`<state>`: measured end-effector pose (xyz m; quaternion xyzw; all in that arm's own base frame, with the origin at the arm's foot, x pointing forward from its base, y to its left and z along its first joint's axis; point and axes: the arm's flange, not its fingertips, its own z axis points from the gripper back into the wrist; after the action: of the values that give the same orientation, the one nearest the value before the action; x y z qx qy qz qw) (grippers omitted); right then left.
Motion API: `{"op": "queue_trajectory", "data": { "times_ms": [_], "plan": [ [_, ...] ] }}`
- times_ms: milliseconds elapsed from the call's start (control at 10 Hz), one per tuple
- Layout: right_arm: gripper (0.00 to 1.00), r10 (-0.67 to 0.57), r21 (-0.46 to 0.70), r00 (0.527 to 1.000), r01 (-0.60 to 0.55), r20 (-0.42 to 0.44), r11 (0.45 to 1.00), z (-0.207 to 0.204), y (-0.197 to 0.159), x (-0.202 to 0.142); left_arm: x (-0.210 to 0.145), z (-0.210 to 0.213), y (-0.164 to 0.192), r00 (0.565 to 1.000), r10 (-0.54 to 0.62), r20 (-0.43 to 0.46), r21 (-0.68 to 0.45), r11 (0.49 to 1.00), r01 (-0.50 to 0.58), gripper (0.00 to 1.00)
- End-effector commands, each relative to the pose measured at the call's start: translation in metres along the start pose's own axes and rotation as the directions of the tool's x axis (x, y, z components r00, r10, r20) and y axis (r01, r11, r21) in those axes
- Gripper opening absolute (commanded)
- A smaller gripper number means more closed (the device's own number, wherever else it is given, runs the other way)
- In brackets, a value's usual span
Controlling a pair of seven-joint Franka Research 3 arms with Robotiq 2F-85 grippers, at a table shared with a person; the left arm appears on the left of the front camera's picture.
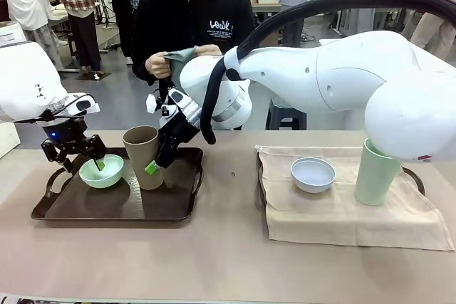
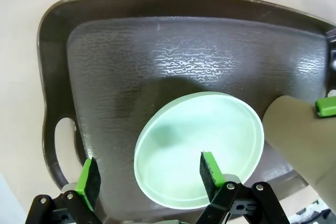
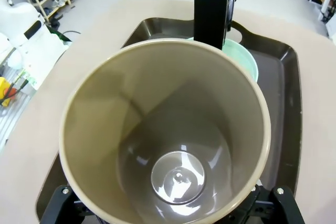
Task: Set up a tray with a mat and arrange the tableware.
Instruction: Pick up the Picnic Bowl and Reusable plastic cup from the Handle tray in front of the human's position and hold them in the air.
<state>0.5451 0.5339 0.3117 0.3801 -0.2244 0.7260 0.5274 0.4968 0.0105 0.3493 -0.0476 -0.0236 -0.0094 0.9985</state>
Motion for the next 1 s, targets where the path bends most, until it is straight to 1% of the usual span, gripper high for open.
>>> {"op": "queue_trajectory", "data": {
  "times_ms": [0, 100, 200, 300, 400, 600, 700, 800, 900],
  "plan": [
    [0.38, 0.077, -0.021, 0.997, -0.077, -0.005, 0.997, -0.0063, -0.0104, 0.0025, -0.0007, 0.0002, -0.0018, 1.0, 0.023, 0.02, -0.013, 1.0, -0.023, 0.45],
    [0.38, 0.082, -0.019, 0.997, -0.082, -0.004, 0.996, -0.0065, -0.0102, 0.0021, -0.0006, 0.0005, -0.0007, 1.0, 0.02, 0.019, -0.011, 1.0, -0.02, 0.45],
    [0.0, 0.085, -0.018, 0.996, -0.085, -0.004, 0.996, -0.0065, -0.0103, 0.0025, 0.0001, 0.0015, 0.0, 1.0, 0.017, 0.02, -0.014, 1.0, -0.016, 0.0],
    [0.34, 0.089, -0.018, 0.996, -0.089, -0.006, 0.996, -0.0067, -0.0103, 0.003, 0.0007, 0.0023, 0.0003, 1.0, 0.016, 0.024, -0.013, 1.0, -0.015, 0.4],
    [0.0, 0.091, -0.019, 0.996, -0.091, -0.004, 0.996, -0.0064, -0.0103, 0.0032, 0.0012, 0.0028, 0.0002, 1.0, 0.014, 0.024, -0.012, 1.0, -0.014, 0.0],
    [0.0, 0.097, -0.018, 0.995, -0.097, -0.003, 0.995, -0.006, -0.0106, 0.0036, 0.0016, 0.0036, 0.0003, 1.0, 0.011, 0.024, -0.015, 1.0, -0.011, 0.0],
    [0.26, 0.103, -0.012, 0.995, -0.103, -0.002, 0.995, -0.0059, -0.0102, 0.0035, 0.0014, 0.0038, 0.0007, 1.0, 0.008, 0.023, -0.015, 1.0, -0.008, 0.01],
    [0.26, 0.106, -0.01, 0.994, -0.106, -0.002, 0.994, -0.0053, -0.0099, 0.0033, 0.0015, 0.0039, 0.0007, 1.0, 0.006, 0.02, -0.014, 1.0, -0.005, 0.0],
    [0.0, 0.108, -0.01, 0.994, -0.108, 0.001, 0.994, -0.0047, -0.0095, 0.003, 0.0019, 0.0035, 0.0003, 1.0, 0.007, 0.01, -0.009, 1.0, -0.007, 0.0]
  ]
}}
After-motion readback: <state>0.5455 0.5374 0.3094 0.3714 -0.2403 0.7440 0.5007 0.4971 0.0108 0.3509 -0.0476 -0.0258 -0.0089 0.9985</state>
